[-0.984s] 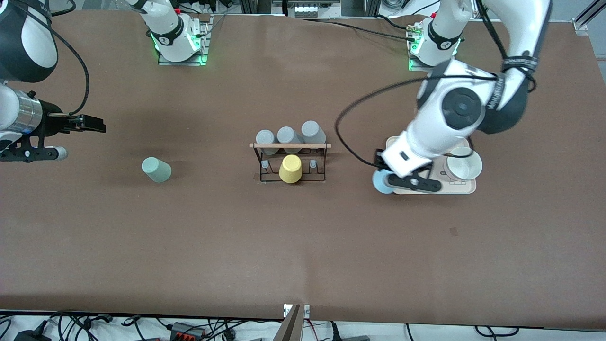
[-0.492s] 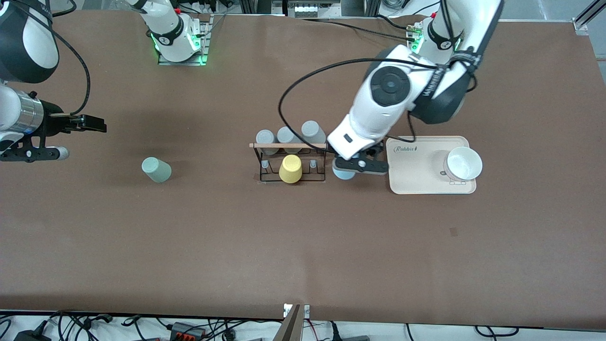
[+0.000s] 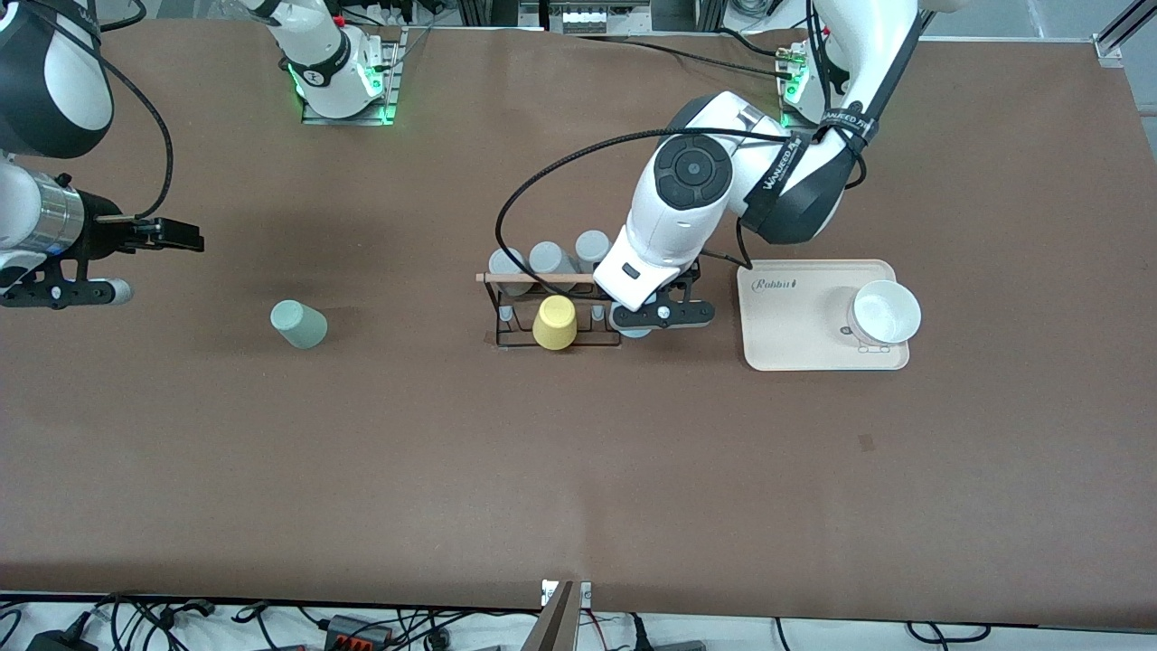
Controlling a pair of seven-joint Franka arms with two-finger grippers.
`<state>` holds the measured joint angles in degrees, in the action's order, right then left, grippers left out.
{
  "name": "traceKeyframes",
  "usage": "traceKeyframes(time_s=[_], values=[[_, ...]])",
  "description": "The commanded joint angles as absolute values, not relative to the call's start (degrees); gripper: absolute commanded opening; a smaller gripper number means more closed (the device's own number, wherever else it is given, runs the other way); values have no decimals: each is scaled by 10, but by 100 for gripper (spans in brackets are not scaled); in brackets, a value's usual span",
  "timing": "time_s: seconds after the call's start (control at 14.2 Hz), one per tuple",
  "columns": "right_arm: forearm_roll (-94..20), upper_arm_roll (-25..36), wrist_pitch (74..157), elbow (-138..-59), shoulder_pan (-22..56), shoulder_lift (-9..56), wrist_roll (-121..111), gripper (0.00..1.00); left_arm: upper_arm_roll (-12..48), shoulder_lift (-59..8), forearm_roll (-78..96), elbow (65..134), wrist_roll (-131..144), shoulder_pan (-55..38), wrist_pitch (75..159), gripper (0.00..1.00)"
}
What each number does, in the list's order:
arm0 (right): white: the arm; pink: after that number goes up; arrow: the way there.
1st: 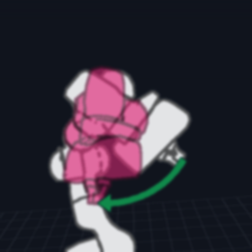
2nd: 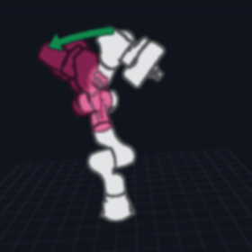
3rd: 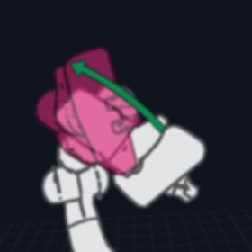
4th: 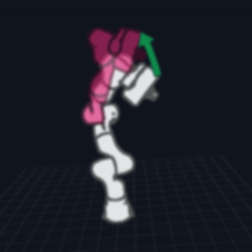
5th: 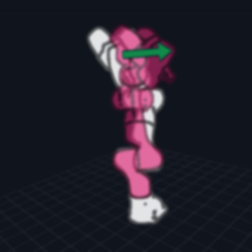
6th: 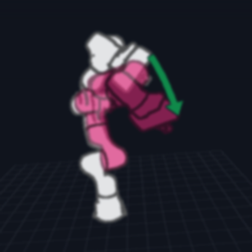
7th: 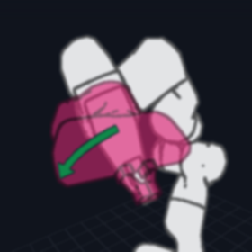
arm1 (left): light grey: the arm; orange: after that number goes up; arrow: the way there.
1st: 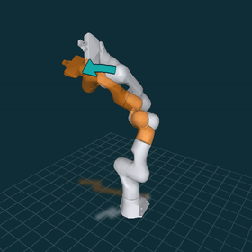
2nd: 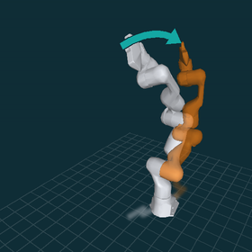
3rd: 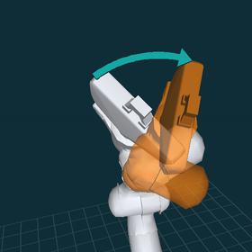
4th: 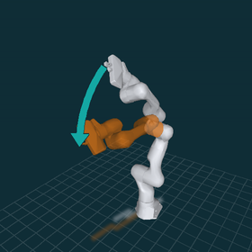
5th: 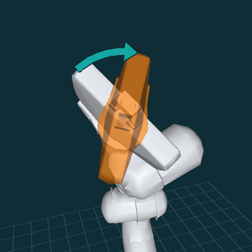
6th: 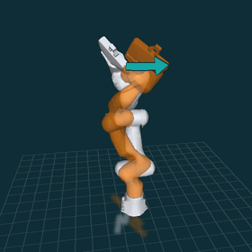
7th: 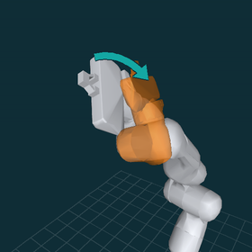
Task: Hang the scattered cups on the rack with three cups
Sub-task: 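Lift the light blue cup and carry it to the wooden rack, then hang the light blue cup on a rack peg beside the yellow cup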
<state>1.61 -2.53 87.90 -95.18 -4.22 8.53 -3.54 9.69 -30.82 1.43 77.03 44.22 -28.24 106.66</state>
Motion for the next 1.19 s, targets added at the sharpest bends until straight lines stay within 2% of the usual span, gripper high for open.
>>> traceKeyframes(time_s=[0.0, 0.49, 1.12], values=[[15, -25, 888, -974, -43, 67, -36, 100, 94, -344, 18, 701, 478, -287, 1032, 36], [15, -25, 898, -989, -45, 59, -36, 100, 95, -381, 20, 672, 496, -315, 1032, 36], [15, -25, 900, -991, -46, 58, -36, 100, 92, -392, 18, 671, 494, -323, 1032, 36]])
